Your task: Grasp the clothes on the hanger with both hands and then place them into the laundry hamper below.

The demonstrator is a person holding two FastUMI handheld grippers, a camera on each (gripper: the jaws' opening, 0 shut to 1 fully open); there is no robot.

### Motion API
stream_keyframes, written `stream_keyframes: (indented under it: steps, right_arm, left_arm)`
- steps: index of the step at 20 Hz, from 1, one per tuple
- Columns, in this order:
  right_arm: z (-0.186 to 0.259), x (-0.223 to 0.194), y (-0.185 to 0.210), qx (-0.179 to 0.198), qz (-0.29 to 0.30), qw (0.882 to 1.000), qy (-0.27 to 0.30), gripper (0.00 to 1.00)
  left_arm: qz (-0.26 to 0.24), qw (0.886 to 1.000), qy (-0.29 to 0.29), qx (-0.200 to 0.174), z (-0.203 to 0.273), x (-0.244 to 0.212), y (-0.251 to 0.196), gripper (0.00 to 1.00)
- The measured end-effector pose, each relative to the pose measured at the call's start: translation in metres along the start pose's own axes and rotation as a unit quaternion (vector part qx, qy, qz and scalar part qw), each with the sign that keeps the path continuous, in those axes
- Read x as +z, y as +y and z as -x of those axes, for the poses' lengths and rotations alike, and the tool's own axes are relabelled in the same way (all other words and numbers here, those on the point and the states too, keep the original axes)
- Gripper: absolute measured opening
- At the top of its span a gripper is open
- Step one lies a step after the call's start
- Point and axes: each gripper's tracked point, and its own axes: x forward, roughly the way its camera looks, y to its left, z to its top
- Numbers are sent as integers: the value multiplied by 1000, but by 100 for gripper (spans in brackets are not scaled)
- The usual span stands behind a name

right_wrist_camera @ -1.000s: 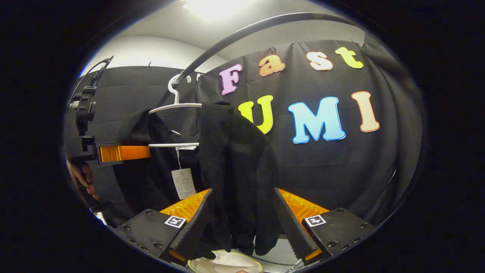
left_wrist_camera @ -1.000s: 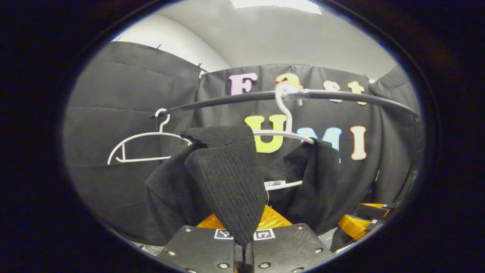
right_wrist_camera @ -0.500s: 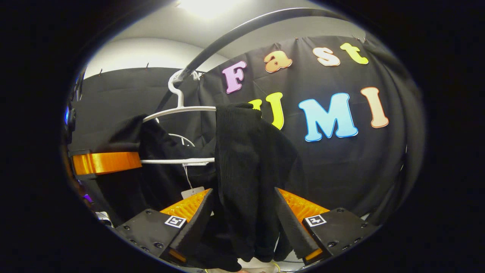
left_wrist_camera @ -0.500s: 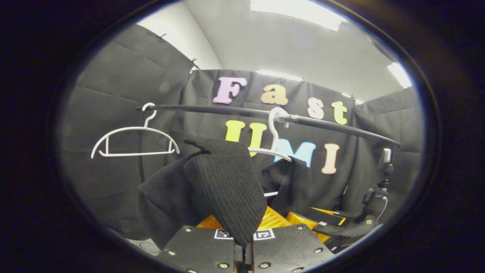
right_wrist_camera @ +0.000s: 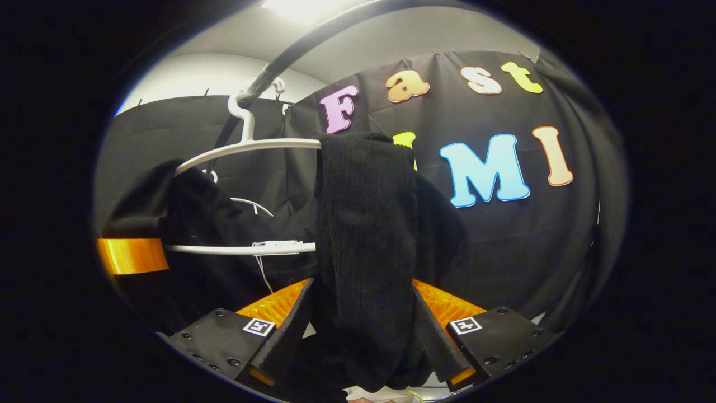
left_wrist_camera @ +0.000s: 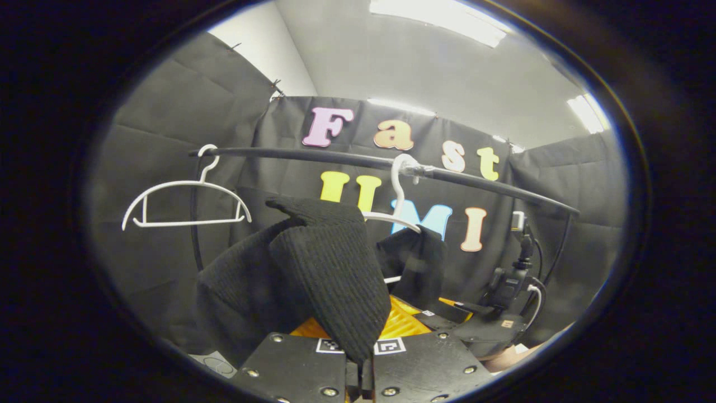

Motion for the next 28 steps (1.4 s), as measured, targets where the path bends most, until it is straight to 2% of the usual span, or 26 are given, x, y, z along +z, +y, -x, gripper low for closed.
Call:
stream_keyframes:
  steps: [5,6,7,8,10,12,14,17,24,28]
  right_arm:
    - [-22,4,2,6,9,1000,-6,97]
    - [-27,5,5,23,10,1000,-4,88]
    - [-31,7,5,31,11,999,-3,84]
    - [-35,9,-1,32,11,999,-3,70]
    - [-37,11,-12,38,1,999,-2,33]
    - [-32,12,-12,63,-14,998,-5,12]
    - [-30,13,-21,65,-19,998,-11,8]
    - [-23,21,-39,47,-35,998,-24,8]
    - [-14,50,-89,-13,-29,998,-57,8]
    - [-4,64,-110,-47,-29,995,-87,8]
  left_arm:
    - [4,1000,-7,2,6,5,-1,6]
    - [7,1000,-9,3,6,5,-1,6]
    - [10,1000,-11,4,6,6,-1,6]
    - [13,1000,-13,5,6,8,-1,6]
    - [18,1000,-16,10,6,9,1,6]
    - [21,999,-21,15,7,12,5,6]
    - [25,999,-34,26,13,19,11,6]
    - [20,997,-60,34,23,39,15,6]
    - [35,994,-93,39,40,69,38,6]
    - [41,992,-106,57,48,74,70,7]
